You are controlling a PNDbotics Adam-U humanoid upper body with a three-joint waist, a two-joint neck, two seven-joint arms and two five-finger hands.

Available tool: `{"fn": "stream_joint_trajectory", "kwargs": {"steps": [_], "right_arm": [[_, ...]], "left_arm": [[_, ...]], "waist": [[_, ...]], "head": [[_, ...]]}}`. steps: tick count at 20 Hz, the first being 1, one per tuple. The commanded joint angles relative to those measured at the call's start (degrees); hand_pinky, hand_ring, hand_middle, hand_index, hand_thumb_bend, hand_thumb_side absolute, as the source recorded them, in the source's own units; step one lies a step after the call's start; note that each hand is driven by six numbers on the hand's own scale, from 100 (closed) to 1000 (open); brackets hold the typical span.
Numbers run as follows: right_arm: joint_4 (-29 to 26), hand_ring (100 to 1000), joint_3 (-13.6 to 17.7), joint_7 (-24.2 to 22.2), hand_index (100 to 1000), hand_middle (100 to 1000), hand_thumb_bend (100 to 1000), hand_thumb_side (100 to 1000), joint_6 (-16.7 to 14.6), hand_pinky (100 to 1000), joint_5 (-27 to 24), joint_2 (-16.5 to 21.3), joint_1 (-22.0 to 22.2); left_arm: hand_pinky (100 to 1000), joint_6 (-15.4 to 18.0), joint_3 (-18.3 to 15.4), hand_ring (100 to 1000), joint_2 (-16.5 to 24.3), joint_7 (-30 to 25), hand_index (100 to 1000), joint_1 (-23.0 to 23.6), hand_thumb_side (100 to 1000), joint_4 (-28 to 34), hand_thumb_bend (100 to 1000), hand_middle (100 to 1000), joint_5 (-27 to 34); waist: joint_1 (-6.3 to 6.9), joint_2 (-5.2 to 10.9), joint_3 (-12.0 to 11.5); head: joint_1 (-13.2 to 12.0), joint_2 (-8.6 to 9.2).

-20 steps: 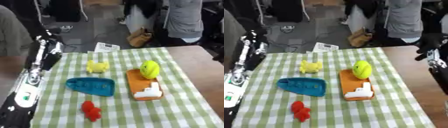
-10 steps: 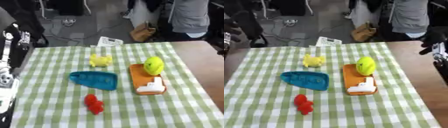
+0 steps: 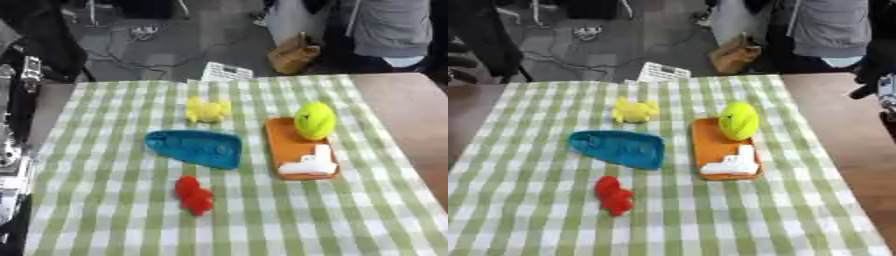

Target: Pick up objects on the table and place them in the box.

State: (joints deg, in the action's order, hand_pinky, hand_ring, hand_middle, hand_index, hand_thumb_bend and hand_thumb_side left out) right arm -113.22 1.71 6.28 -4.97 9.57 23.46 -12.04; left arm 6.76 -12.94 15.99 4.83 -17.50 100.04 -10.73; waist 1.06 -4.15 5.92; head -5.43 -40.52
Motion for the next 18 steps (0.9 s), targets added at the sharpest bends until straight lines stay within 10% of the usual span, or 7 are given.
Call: {"fn": "stream_joint_trajectory", "kwargs": {"steps": [1,18], "right_arm": [[-1.4,578,0.4,0.0,740,733,100,682,0.1,510,0.4,1.5,-0.4],[-1.4,582,0.4,-0.1,742,734,100,682,0.0,512,0.4,1.4,-0.3]], "left_arm": [[522,-0.2,-0.5,623,0.6,-0.2,863,-0.3,912,1.6,156,663,0.5],[524,-0.1,0.2,622,-0.2,-1.6,865,-0.3,907,2.6,151,661,0.7]], "waist": [[0.4,0.64,0.0],[0.35,0.53,-0.4]], "head": [[-0.1,-0.23],[0.7,0.92]]}}
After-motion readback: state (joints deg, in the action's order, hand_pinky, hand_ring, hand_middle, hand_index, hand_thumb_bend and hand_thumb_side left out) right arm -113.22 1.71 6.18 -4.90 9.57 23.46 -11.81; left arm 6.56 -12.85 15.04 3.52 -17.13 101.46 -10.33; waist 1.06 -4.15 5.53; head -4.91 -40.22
